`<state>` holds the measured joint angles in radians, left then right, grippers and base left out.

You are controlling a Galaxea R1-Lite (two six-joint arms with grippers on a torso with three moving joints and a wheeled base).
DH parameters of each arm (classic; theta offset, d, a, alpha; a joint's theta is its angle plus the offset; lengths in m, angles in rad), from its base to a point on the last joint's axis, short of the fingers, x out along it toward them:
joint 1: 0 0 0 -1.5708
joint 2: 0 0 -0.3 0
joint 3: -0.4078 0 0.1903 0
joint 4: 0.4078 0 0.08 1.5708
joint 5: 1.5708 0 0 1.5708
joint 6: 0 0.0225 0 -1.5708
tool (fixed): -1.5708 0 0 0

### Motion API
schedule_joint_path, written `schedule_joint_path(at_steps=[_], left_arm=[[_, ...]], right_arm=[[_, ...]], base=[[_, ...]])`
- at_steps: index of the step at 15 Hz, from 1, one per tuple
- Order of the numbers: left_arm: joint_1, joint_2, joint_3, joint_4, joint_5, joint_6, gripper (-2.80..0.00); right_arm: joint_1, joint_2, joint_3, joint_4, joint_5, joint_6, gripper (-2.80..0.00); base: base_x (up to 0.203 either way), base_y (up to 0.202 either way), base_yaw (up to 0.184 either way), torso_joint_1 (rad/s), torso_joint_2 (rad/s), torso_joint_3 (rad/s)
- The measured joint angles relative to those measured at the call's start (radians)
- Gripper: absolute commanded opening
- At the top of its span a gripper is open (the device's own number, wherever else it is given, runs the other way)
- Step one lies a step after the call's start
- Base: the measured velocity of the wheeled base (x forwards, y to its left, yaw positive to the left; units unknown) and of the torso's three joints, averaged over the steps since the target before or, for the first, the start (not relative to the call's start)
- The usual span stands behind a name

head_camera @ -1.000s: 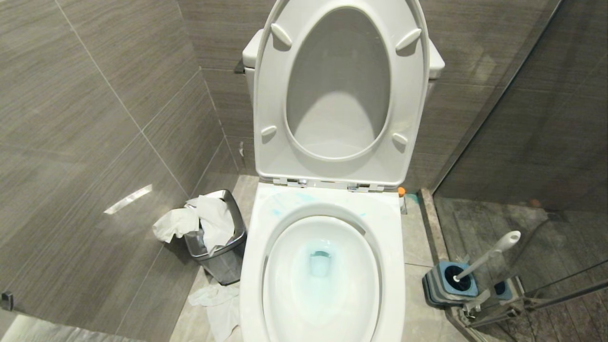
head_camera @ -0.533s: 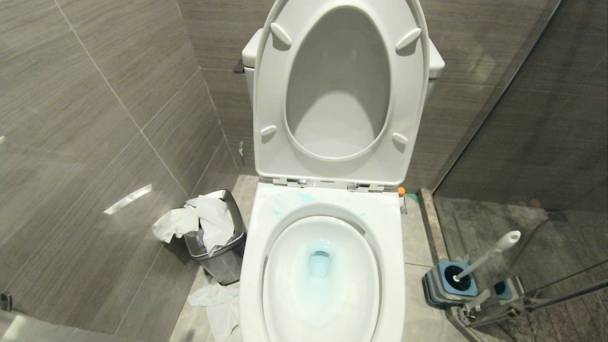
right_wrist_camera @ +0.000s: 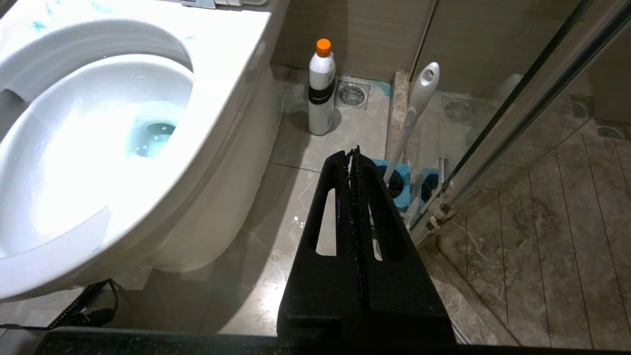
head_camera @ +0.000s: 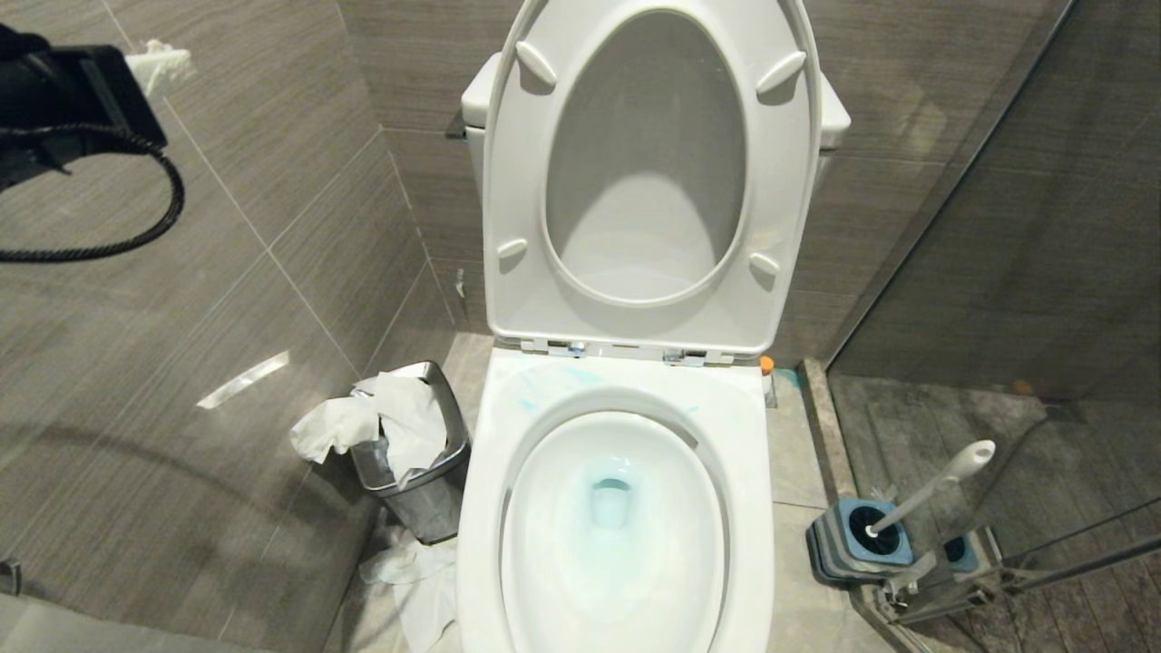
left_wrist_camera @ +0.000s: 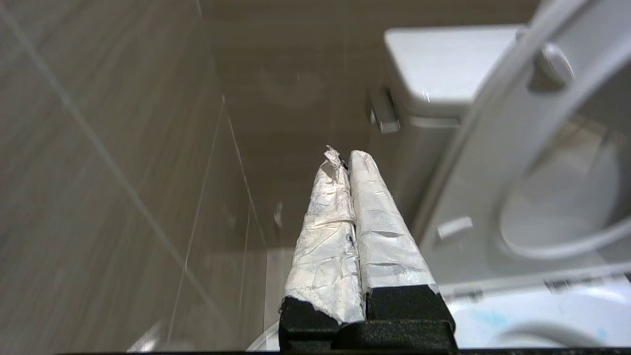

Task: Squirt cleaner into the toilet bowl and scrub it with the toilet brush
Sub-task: Flush the toilet

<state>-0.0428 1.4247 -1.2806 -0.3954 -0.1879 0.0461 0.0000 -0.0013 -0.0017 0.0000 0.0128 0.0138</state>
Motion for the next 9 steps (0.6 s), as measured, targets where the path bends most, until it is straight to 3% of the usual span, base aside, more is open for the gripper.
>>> schedule_joint_path(at_steps=[5, 9], left_arm=[[-0.075, 0.298, -0.357, -0.059, 0.087, -0.028, -2.8], [-0.138, 0.447, -0.529, -0.059, 0.158, -0.023, -2.8]], right_arm=[[0.0, 0.0, 0.0, 0.0, 0.0, 0.0, -2.8], [0.0, 0.0, 0.0, 0.0, 0.0, 0.001, -2.8]], base=[[0.0, 0.0, 0.0, 0.0, 0.0, 0.0], [0.0, 0.0, 0.0, 0.0, 0.0, 0.0]])
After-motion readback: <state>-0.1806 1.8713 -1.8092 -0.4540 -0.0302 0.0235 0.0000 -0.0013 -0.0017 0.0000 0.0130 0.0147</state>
